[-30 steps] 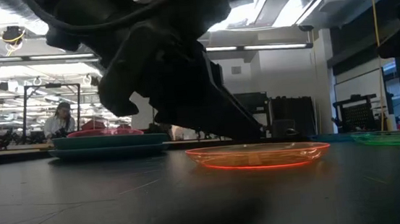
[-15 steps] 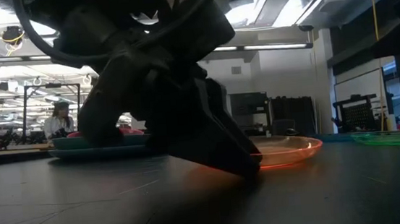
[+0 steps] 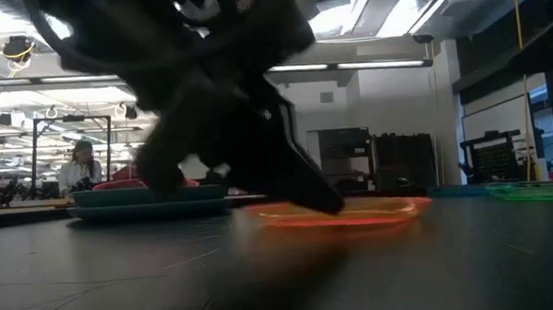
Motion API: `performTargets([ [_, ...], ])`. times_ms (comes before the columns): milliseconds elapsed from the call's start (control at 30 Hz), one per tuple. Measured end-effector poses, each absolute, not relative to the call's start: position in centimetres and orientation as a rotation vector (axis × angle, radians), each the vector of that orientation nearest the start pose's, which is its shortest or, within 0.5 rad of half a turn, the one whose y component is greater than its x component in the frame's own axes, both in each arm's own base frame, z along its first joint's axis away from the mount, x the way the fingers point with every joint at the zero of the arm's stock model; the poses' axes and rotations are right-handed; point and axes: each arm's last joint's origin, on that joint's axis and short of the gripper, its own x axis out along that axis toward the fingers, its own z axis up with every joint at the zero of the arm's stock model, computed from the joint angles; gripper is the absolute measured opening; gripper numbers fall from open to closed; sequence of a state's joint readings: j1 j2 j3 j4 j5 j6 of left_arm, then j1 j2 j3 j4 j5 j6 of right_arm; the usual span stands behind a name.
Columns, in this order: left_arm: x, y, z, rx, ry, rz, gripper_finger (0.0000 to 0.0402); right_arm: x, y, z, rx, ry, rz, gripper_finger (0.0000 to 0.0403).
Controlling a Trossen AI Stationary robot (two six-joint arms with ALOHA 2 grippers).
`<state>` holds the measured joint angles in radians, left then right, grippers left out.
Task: Stack plastic plates
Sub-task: Stack the orange transparent plate on top of the pink transparent plate
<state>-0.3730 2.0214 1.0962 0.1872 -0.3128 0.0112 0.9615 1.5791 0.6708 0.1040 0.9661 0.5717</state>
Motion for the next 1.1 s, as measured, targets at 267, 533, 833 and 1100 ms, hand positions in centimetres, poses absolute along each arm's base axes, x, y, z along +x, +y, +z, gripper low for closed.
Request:
performTargets([
  [267, 35.8, -13.7, 16.6, 0.280, 0.692, -0.024, 0.0002, 17.9, 21.5, 15.0, -0.087, 0.435, -0.127, 0.0197],
  [533, 32.1, -12.2, 19.0, 0.280, 0.672, 0.058, 0.0001, 17.9, 21.4, 15.0, -0.075, 0.439, -0.133, 0.0197],
  [833, 26.2, -7.7, 21.6, 0.249, 0.627, 0.310, 0.0000, 17.9, 21.1, 14.7, -0.059, 0.459, -0.161, 0.0197],
  [1100, 22.6, -2.8, 21.8, 0.194, 0.727, 0.649, 0.0000, 18.2, 20.5, 14.4, -0.040, 0.483, -0.196, 0.0197],
])
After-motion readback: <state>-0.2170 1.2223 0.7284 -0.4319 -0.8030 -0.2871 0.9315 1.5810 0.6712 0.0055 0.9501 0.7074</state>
